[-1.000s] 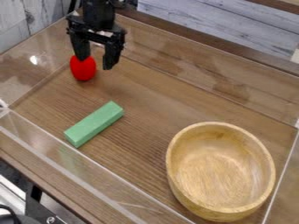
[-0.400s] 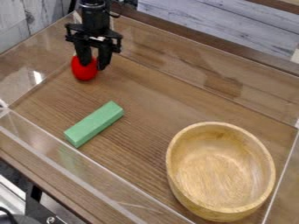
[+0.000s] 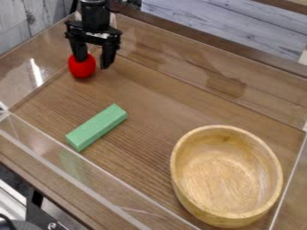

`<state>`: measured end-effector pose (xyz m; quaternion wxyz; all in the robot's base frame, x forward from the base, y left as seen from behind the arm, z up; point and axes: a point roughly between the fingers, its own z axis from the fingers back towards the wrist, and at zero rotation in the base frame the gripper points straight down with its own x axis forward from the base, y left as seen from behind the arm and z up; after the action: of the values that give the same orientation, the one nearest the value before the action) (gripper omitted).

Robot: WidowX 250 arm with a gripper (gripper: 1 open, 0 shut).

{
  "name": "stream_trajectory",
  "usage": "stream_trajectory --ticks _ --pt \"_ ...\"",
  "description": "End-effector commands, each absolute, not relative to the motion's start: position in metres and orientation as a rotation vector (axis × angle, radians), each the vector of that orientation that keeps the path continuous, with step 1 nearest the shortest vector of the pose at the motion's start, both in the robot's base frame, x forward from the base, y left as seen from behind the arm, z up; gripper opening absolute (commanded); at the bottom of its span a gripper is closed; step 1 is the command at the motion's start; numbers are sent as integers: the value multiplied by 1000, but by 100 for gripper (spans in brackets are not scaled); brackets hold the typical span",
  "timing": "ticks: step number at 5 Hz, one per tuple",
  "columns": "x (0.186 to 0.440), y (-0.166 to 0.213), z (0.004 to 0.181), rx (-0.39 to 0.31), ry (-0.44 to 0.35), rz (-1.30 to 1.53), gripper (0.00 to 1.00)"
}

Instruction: Move the red object to the right side of the table

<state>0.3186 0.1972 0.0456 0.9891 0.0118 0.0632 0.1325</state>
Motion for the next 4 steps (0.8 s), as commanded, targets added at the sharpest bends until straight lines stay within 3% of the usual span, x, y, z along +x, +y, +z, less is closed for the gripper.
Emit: stream_trajectory --ticks 1,4 --pt "313 215 64 43 92 326 100" --pt "304 200 68 30 120 268 100"
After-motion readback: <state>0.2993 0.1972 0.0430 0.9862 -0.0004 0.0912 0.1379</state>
